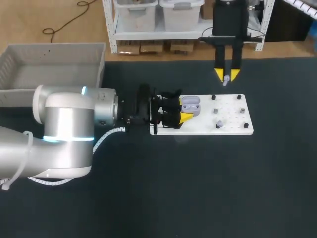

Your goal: Pick up each earbud case from the left stands, insert the matching earbuds, close the lid, and place the case in the box.

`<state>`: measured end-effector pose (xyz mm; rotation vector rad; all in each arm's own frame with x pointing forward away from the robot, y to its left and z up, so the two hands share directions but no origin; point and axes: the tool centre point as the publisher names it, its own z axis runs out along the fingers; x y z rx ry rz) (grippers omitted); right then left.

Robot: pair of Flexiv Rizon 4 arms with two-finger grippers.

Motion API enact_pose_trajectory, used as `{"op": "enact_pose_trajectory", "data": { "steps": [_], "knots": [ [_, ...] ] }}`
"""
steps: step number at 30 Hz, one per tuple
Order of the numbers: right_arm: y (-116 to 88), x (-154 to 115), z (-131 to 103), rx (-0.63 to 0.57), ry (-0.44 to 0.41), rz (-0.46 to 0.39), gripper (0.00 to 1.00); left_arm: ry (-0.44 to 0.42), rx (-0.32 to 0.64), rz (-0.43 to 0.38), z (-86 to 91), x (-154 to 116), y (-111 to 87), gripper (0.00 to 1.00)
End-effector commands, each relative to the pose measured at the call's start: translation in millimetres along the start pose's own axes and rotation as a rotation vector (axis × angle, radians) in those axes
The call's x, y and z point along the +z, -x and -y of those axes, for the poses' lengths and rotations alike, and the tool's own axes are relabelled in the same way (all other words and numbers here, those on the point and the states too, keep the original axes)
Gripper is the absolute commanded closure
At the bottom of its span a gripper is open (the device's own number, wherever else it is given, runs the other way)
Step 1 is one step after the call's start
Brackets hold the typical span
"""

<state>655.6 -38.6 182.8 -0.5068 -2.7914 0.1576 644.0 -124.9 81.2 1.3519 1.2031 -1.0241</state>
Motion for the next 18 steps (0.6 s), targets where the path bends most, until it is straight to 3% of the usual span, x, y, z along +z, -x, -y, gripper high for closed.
{"op": "enact_pose_trajectory", "data": {
  "steps": [1,8,18],
  "knots": [
    [-26.6,-3.3,-10.2,0.039,-0.03,0.095,1.0,0.007,0.003,0.002,1.5,0.2,-0.6,1.0],
    [-57.4,6.7,-30.7,0.11,-0.094,0.164,1.0,0.007,0.003,0.002,1.5,0.2,-0.6,1.0],
    [-63.3,17.7,-34.7,0.301,-0.087,0.167,1.0,0.007,0.003,0.002,1.5,0.2,-0.6,1.0]
  ]
}}
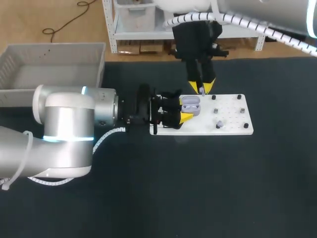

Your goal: Pick up each earbud case from the left stands, insert the matching earbuds, close the lid, and place the case in the box.

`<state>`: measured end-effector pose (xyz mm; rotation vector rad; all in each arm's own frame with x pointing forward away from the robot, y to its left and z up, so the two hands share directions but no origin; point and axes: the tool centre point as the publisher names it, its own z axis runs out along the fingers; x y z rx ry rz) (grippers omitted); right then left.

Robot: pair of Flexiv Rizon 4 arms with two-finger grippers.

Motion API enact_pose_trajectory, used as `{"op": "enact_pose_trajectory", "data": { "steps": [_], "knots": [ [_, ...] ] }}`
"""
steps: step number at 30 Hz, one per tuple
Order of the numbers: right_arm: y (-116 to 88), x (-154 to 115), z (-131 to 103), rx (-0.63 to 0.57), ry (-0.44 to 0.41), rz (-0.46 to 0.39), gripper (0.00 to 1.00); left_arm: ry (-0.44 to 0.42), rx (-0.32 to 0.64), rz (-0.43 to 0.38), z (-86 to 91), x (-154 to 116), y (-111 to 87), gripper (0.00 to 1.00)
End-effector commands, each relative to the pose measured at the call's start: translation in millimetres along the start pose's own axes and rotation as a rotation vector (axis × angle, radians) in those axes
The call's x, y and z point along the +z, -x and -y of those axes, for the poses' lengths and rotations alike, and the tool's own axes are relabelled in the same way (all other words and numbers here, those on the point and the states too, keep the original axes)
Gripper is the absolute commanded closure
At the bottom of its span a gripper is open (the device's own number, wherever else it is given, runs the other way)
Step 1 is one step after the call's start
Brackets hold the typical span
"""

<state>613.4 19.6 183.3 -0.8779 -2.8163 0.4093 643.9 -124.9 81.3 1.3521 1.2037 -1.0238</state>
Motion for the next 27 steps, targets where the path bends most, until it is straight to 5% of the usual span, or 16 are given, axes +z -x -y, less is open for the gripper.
{"op": "enact_pose_trajectory", "data": {
  "steps": [1,7,21,27],
  "knots": [
    [-4.3,10.4,5.2,0.051,0.02,0.011,1.0,0.007,0.003,0.002,1.5,0.2,-0.6,1.0],
    [-9.3,17.8,-7.5,0.14,0.022,-0.03,1.0,0.007,0.003,0.002,1.5,0.2,-0.6,1.0],
    [-9.3,17.8,-7.5,0.14,0.022,-0.03,1.0,0.007,0.003,0.002,1.5,0.2,-0.6,1.0],
    [-10.1,25.3,-29.0,0.126,0.028,-0.071,1.0,0.007,0.003,0.002,1.5,0.2,-0.6,1.0]
  ]
}}
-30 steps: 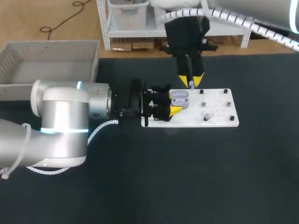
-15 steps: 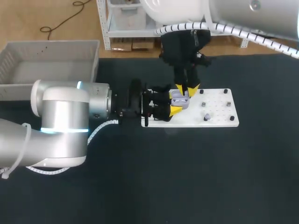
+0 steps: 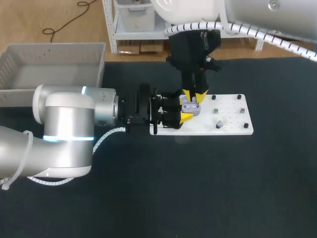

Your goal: Pick up each earbud case from the left stands, insert the matching earbuds, close the lid, and place the case in the box.

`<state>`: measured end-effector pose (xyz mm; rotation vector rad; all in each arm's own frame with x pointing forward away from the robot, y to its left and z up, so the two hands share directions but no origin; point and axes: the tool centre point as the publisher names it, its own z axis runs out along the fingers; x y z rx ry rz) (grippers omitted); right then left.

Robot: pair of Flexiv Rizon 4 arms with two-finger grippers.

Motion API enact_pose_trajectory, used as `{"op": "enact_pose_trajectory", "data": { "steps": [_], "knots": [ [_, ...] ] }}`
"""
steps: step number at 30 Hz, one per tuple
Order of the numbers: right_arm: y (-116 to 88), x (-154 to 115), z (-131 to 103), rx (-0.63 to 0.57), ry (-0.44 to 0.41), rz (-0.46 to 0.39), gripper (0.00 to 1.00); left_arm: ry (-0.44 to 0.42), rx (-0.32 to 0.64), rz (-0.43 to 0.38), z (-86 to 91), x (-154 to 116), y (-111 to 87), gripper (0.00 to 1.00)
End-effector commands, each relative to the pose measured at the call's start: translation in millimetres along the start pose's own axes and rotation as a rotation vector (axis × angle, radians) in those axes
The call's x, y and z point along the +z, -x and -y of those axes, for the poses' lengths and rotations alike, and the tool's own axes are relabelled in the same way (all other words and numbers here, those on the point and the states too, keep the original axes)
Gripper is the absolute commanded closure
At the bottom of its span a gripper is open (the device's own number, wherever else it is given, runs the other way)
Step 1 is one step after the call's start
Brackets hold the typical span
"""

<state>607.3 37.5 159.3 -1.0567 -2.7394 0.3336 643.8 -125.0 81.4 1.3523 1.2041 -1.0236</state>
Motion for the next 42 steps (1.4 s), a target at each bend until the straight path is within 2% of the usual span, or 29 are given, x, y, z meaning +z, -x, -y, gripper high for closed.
{"op": "enact_pose_trajectory", "data": {
  "steps": [1,14,42],
  "knots": [
    [2.9,6.1,-12.0,0.016,-0.016,-0.02,1.0,0.006,0.003,0.003,1.4,0.1,-0.7,1.0],
    [9.5,11.2,-12.3,0.082,0.001,-0.027,1.0,-0.012,-0.023,0.003,1.1,1.5,-2.4,1.0],
    [16.8,25.3,-15.2,0.072,-0.04,-0.011,1.0,-0.008,-0.046,0.012,0.0,2.0,-4.2,1.0]
  ]
}}
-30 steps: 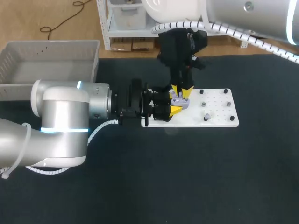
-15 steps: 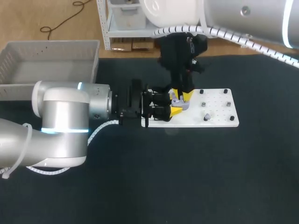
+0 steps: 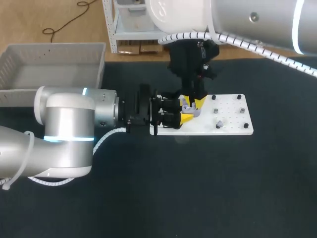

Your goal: Pick up each earbud case from the left stands, insert the matching earbuds, close the lid, and place the case in the box.

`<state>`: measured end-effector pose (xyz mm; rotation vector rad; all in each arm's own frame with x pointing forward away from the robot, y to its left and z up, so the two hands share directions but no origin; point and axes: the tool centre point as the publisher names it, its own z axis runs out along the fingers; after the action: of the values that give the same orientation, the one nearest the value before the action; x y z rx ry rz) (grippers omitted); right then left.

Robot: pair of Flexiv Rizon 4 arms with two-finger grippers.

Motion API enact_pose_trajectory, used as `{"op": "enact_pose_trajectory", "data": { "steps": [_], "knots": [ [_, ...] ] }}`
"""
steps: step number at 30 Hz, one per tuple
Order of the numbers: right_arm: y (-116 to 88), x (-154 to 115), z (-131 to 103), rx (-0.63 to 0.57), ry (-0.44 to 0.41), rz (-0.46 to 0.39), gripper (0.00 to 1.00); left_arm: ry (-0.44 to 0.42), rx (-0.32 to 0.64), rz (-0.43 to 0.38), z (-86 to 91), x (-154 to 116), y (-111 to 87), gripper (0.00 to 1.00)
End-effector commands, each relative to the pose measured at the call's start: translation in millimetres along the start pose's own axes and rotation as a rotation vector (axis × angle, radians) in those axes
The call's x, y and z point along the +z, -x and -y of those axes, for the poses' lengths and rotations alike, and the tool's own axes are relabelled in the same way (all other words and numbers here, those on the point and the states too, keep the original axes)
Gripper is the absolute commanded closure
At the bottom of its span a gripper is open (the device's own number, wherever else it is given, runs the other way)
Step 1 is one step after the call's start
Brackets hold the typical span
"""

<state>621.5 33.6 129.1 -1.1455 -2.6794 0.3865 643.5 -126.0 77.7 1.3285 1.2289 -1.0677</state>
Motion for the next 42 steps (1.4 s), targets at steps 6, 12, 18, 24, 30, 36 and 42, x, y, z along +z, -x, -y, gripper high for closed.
{"op": "enact_pose_trajectory", "data": {
  "steps": [6,12,18,24,30,36,42],
  "knots": [
    [2.4,-0.2,-1.1,0.005,-0.006,0.0,1.0,-0.001,0.0,0.001,-0.9,0.6,-0.7,1.0],
    [4.2,0.1,-2.2,0.006,-0.003,0.003,1.0,-0.001,0.0,0.001,-0.9,0.6,-0.7,1.0],
    [5.5,0.1,-4.1,0.001,0.008,0.016,1.0,-0.001,0.0,0.001,-0.9,0.6,-0.7,1.0],
    [6.9,1.0,-4.9,-0.002,0.014,0.018,1.0,-0.001,0.0,0.001,-0.9,0.6,-0.7,1.0],
    [9.9,3.4,-5.3,0.0,0.019,0.02,1.0,-0.001,0.0,0.001,-0.9,0.6,-0.7,1.0],
    [12.9,4.9,-5.3,0.007,0.018,0.02,1.0,-0.001,0.0,0.001,-0.9,0.6,-0.7,1.0],
    [14.7,5.9,-7.0,0.008,0.017,0.02,1.0,-0.001,0.0,0.001,-0.9,0.6,-0.7,1.0]
  ]
}}
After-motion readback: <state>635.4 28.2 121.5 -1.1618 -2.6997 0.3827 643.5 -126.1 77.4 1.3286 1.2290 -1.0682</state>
